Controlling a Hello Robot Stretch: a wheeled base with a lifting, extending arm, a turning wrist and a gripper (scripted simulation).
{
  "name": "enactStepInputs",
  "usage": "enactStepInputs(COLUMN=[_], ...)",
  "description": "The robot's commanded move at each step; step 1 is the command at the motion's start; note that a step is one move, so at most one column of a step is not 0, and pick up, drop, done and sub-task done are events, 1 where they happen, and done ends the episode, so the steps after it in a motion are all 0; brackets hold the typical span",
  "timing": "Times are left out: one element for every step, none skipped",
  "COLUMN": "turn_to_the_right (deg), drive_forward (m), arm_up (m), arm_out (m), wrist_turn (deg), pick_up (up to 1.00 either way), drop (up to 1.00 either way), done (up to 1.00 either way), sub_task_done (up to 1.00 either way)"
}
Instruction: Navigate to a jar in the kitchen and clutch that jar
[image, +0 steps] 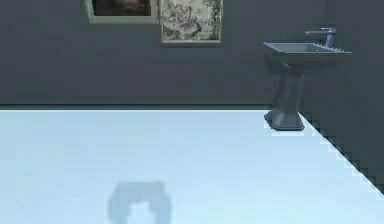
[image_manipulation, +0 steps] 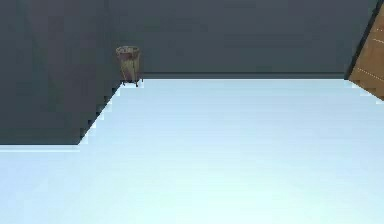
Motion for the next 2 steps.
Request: enactStepInputs(turn_to_the_right=[-45.0,-21.0], drive_forward=[0.00,0.00], arm_up=[0.00,0.00], arm_out=[0.00,0.00], wrist_turn=[0.0,0.0], pick_up=[0.00,0.00], drop=[0.00,0.00], done=[0.00,0.00], sub_task_done=[0.00,0.00])
